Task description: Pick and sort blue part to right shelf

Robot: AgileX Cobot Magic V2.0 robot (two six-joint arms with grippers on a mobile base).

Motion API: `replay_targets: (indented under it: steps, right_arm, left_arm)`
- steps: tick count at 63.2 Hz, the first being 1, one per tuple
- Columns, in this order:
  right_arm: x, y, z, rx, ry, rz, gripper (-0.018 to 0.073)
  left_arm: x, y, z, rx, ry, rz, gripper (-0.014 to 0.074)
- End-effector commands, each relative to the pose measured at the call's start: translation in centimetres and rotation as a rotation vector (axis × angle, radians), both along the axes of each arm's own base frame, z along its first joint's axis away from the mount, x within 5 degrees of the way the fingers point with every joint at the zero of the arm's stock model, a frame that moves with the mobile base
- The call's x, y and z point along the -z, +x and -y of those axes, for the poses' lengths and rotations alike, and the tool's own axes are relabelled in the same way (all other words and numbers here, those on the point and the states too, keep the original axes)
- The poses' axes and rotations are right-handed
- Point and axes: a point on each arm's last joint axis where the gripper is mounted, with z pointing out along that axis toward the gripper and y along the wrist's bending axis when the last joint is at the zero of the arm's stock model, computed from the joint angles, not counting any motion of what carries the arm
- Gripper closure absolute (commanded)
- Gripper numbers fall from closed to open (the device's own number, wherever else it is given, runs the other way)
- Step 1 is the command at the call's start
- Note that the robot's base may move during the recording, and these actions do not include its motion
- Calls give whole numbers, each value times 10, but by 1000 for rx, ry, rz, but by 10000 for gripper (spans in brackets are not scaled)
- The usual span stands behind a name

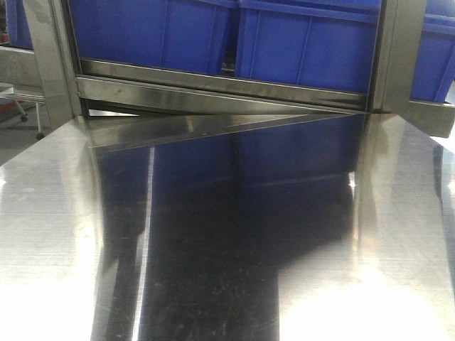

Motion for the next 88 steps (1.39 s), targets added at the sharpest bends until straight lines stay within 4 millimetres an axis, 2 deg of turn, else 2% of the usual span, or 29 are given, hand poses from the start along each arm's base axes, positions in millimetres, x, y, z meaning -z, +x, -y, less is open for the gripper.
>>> replay_targets:
  steps: [1, 88]
  right_arm:
    - [-17, -1, 0, 8, -9, 112, 112]
    - [-17, -1, 0, 8, -9, 112, 112]
  left_arm:
    - [-17, -2, -1, -13, -15, 106, 316]
    - [-17, -2, -1, -13, -15, 106, 316]
